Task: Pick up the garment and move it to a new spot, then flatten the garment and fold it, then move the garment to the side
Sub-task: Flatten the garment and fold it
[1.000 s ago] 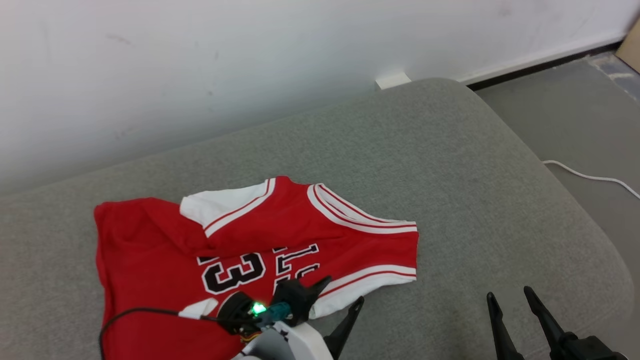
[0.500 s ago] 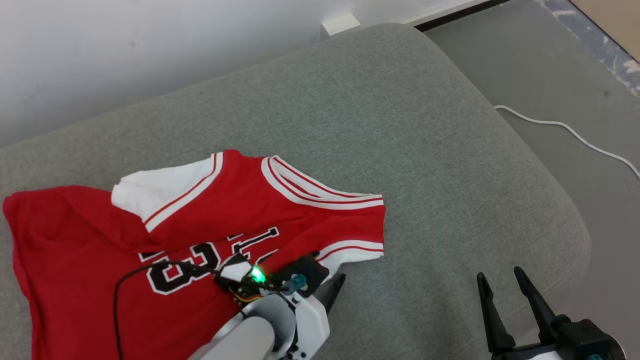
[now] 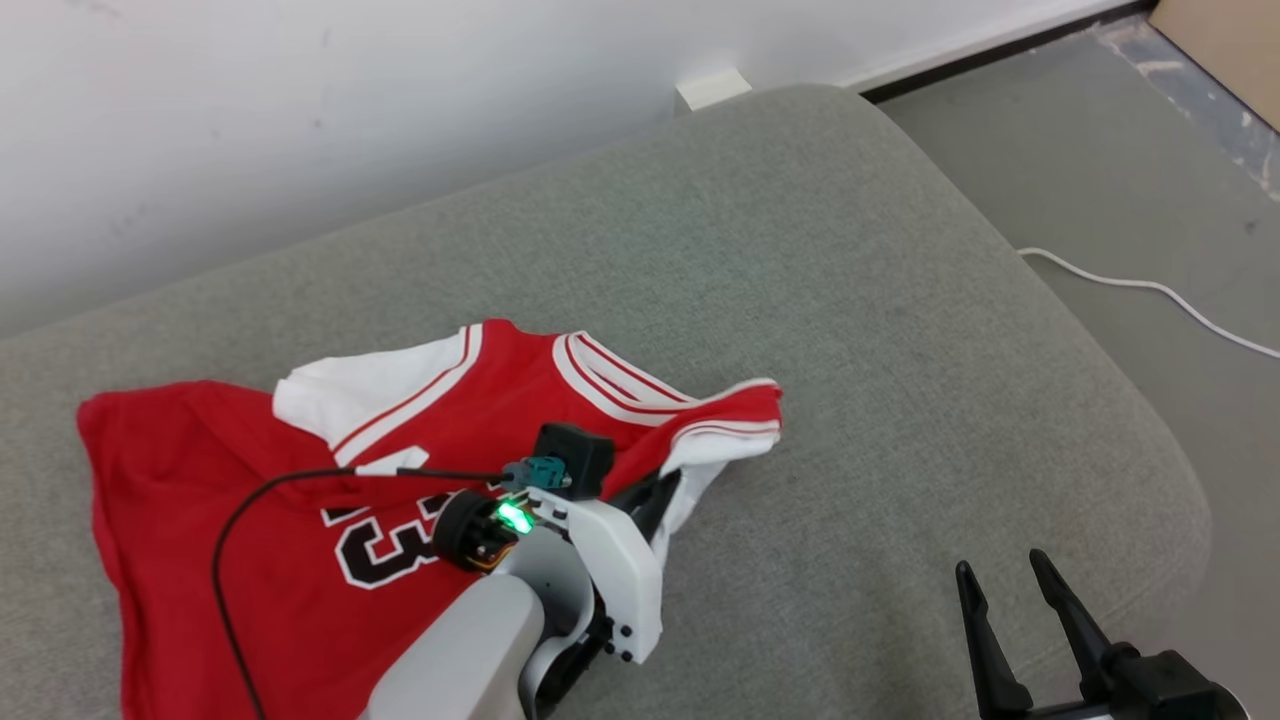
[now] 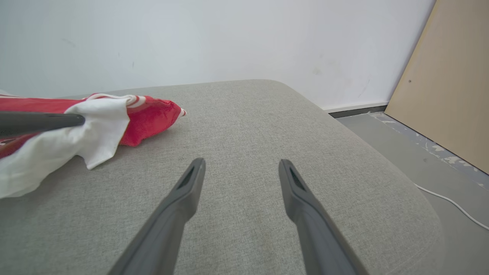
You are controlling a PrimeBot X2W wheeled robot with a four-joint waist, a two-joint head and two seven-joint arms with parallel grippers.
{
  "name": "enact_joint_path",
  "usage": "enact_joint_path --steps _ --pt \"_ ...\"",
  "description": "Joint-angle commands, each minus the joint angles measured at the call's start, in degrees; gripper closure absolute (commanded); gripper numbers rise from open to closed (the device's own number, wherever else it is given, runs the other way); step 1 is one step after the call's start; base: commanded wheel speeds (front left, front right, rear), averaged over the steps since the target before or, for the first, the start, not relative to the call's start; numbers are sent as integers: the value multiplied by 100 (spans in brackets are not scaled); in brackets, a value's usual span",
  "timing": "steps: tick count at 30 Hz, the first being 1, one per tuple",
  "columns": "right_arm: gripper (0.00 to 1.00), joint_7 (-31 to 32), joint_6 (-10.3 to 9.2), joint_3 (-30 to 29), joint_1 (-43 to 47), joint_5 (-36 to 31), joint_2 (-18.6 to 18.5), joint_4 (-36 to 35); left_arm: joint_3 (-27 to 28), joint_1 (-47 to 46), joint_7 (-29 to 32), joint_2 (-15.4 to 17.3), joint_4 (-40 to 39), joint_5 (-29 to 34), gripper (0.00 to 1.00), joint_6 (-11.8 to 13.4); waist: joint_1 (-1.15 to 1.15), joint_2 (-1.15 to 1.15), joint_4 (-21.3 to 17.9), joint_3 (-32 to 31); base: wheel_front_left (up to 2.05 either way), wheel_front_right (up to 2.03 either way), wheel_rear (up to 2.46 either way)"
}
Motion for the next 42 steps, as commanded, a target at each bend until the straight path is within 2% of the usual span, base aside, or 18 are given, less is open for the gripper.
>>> enact_joint_path --steps 1,10,19,21,22,23,24,28,34,39,42 --pt "0 6 -17 -19 77 -70 -49 25 19 73 72 -1 -68 -82 100 -36 0 0 67 -93 0 0 0" --pt "0 6 -17 71 119 -87 -185 88 51 445 1044 50 -865 -1209 100 -299 0 0 96 -303 0 0 0" --pt "0 6 -17 93 171 -47 -283 93 105 901 1752 95 -1384 -2716 100 -353 0 0 36 -372 0 0 0" --pt "0 6 -17 89 177 -47 -279 90 81 855 1710 244 -1289 -2634 100 -351 0 0 38 -351 0 0 0" --pt "0 6 -17 90 169 -46 -273 87 4 794 1626 340 -1199 -2437 72 -349 0 0 42 -332 0 0 0" --pt "0 6 -17 93 156 -41 -263 83 -113 769 1552 383 -1113 -2285 5 -347 0 0 46 -311 0 0 0" --pt "0 6 -17 96 146 -34 -254 81 -207 777 1498 361 -1013 -2210 0 -347 0 0 53 -288 0 0 0" --pt "0 6 -17 92 112 -30 -223 79 -443 576 1091 492 -633 -1662 0 -295 0 0 97 -228 0 0 0" --pt "0 6 -17 65 97 -43 -190 75 -388 314 15 423 -182 -1064 0 98 0 0 216 -202 0 0 0" --pt "0 6 -17 98 73 -42 -157 93 -391 166 -233 363 80 -1042 0 7 0 0 287 -206 0 0 0" --pt "0 6 -17 129 67 -37 -147 102 -441 36 -367 407 179 -877 0 71 0 0 308 -212 0 0 0"
